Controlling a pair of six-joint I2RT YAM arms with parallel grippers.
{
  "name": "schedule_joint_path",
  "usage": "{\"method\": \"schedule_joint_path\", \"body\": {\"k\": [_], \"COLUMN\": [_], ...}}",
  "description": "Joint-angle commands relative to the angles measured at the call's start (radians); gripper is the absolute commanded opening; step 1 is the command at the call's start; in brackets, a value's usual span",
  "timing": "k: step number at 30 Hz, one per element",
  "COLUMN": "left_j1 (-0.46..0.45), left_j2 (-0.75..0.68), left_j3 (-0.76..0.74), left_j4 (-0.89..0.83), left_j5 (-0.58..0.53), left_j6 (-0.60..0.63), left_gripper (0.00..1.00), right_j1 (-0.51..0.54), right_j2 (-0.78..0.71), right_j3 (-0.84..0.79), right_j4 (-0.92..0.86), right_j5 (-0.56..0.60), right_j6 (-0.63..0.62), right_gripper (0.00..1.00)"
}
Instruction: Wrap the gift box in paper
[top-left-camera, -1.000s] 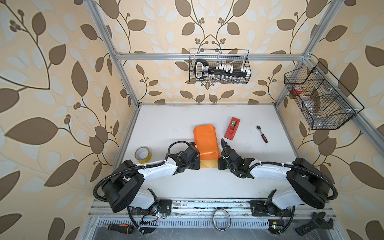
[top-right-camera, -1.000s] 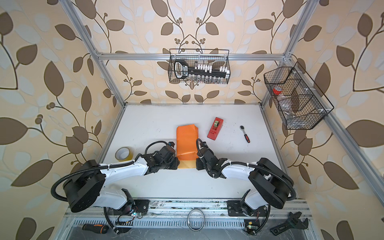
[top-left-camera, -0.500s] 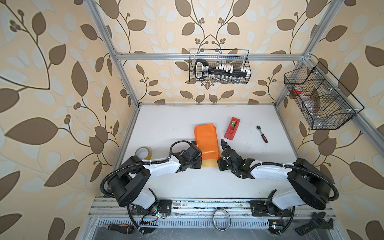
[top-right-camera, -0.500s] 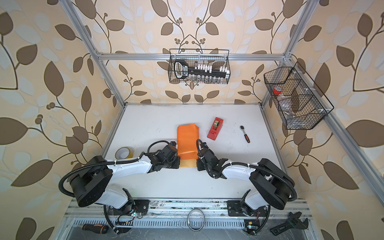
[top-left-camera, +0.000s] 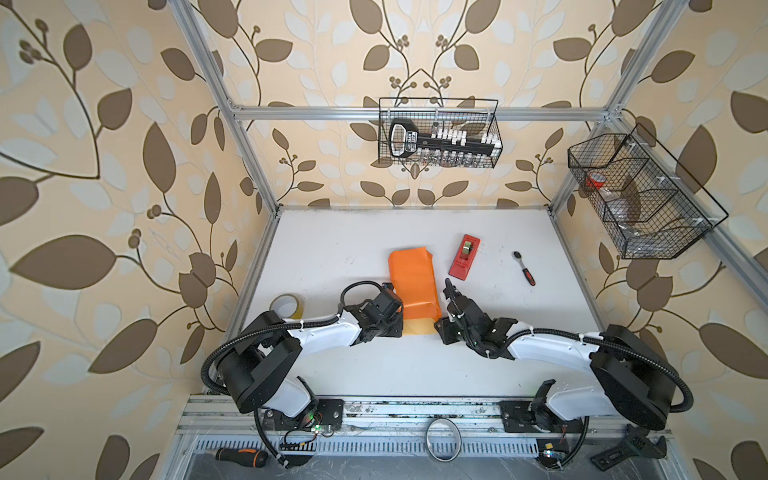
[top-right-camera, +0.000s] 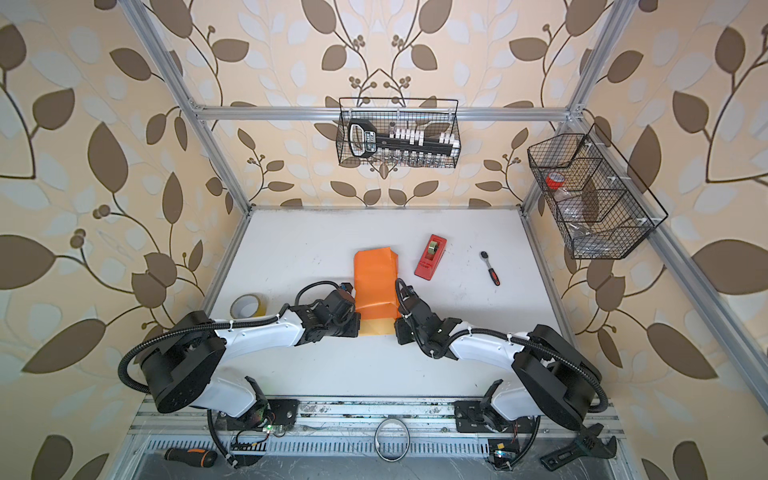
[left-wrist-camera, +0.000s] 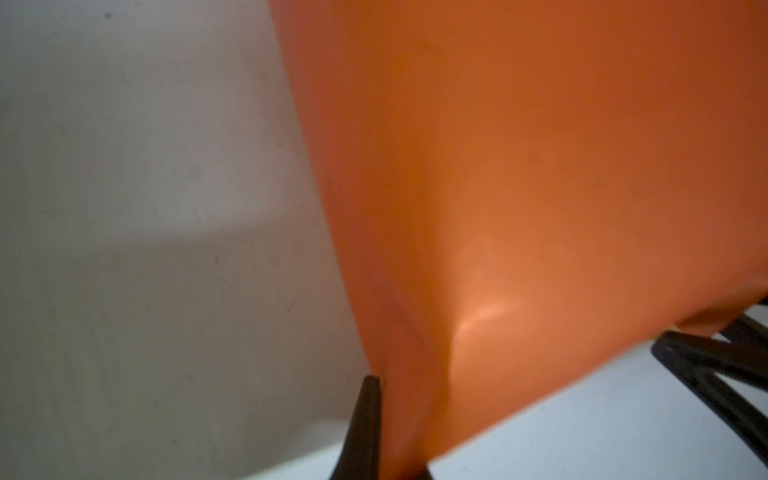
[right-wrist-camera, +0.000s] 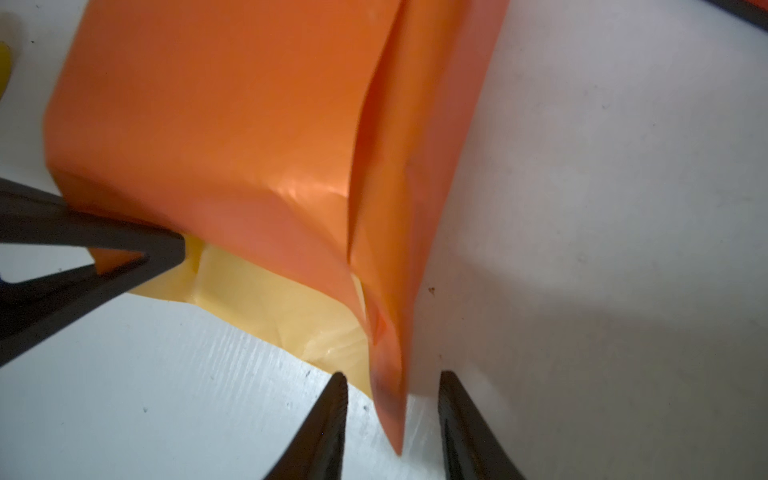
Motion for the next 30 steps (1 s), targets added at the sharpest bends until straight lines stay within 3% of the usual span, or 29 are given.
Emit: {"method": "schedule_joint_path", "body": {"k": [1, 10, 18, 30], "left_j1": [-0.007, -0.007, -0.007, -0.007], "left_j2": [-0.002, -0.007, -0.004, 0.005], "left_j3": [0.036, 0.044, 0.048, 0.061], "left_j4": [0.003, -0.001, -0.008, -0.011], "left_j5": [-0.003, -0.006, -0.006, -0.012], "left_j6": [0.019, 0.024, 0.028, 0.029], "left_gripper": [0.0, 0.0, 0.0, 0.0], "right_j1": [-0.03, -0.042, -0.042, -0.04], "right_j2": [0.035, 0.106, 0.126, 0.14], "right_j3": [0.053, 0.078, 0.087, 0.095], "right_j4": [0.007, 0.017, 0.032, 0.042], "right_j5": [-0.021, -0.031, -0.012, 0.012], "right_j6": [-0.027, -0.026, -0.027, 0.013], "right_gripper": [0.36, 0.31, 0.15, 0.02]}}
